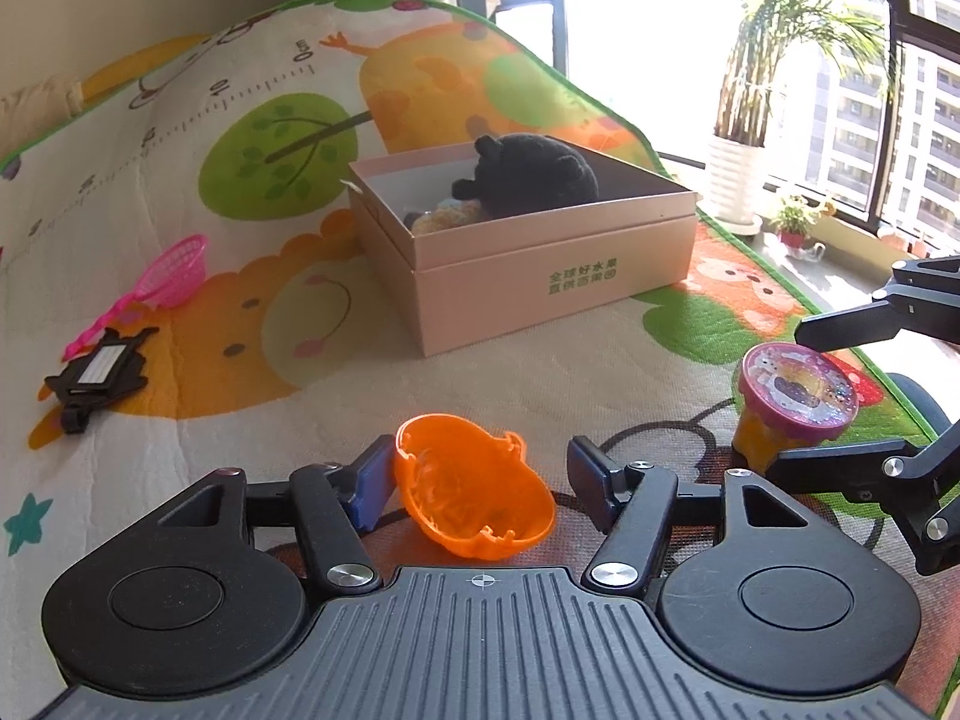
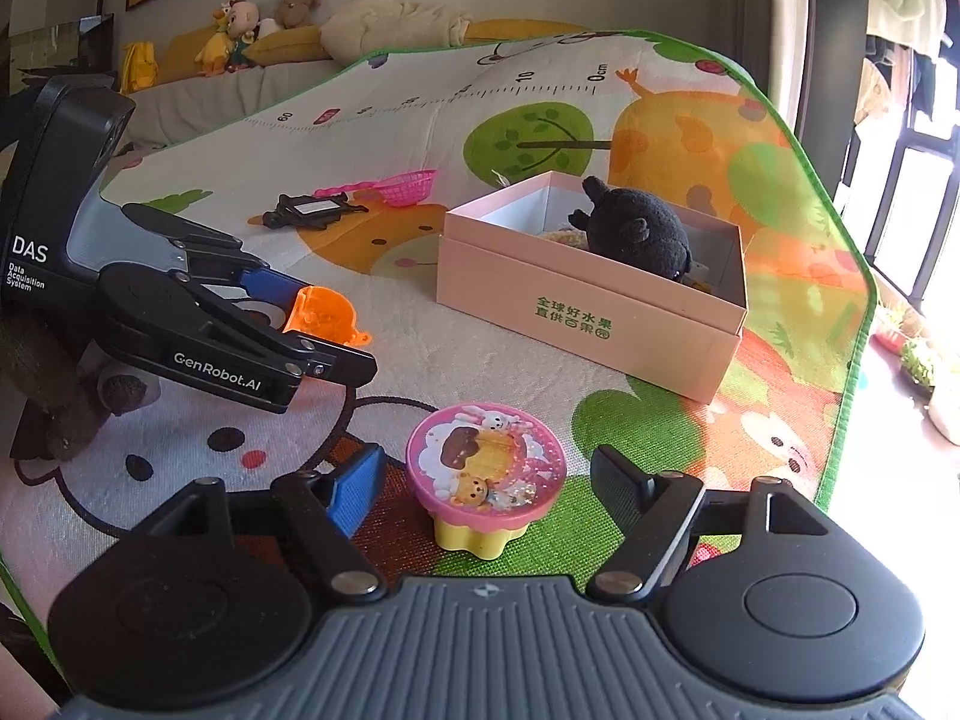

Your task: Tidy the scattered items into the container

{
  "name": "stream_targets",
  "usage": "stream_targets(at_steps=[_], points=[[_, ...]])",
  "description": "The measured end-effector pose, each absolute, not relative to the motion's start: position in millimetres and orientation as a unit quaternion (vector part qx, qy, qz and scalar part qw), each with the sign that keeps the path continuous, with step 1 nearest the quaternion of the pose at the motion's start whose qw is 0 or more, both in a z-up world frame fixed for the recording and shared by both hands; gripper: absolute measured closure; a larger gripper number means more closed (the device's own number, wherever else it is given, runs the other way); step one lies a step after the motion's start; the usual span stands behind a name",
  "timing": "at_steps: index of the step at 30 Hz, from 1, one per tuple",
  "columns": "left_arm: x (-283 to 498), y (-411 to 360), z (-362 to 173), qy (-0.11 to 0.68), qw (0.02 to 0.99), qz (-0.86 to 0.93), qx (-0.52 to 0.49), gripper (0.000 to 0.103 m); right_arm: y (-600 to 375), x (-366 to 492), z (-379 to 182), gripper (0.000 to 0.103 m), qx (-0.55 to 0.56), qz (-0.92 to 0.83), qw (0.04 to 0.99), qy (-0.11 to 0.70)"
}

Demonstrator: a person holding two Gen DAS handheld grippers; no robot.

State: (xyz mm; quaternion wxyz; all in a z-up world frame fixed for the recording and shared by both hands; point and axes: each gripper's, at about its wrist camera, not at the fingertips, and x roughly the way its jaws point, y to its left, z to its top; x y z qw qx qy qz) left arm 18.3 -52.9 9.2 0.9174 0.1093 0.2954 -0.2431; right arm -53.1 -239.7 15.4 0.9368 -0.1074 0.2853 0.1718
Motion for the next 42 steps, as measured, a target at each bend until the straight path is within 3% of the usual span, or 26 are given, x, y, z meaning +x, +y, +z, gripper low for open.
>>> stream_targets(at_steps=[5,9,11,13,15,16,29,33,42], points=[[13,-54,9,0.297,0.914,-0.252,0.113,0.048,-237,-54,15,0.025,-0.118,0.169,0.937,0.281],[7,-55,10,0.296,0.912,-0.258,0.116,0.055,-238,-52,13,0.044,-0.120,0.168,0.934,0.291],[6,-56,10,0.296,0.912,-0.260,0.117,0.055,-239,-52,13,0.045,-0.118,0.167,0.934,0.294],[6,-57,9,0.299,0.909,-0.265,0.120,0.046,-239,-52,12,0.045,-0.120,0.166,0.933,0.295],[4,-58,8,0.307,0.905,-0.266,0.126,0.025,-239,-53,11,0.045,-0.123,0.165,0.933,0.294],[2,-59,7,0.311,0.903,-0.267,0.129,0.023,-239,-54,11,0.045,-0.125,0.164,0.933,0.293],[-27,-73,8,0.330,0.863,-0.368,0.107,0.016,-254,-48,-3,0.014,-0.111,0.132,0.936,0.308],[-34,-79,8,0.324,0.859,-0.373,0.134,0.009,-260,-45,-6,0.003,-0.099,0.121,0.937,0.313],[-14,-61,9,0.332,0.898,-0.272,0.096,0.007,-273,-35,-10,0.000,-0.043,0.125,0.931,0.341]])
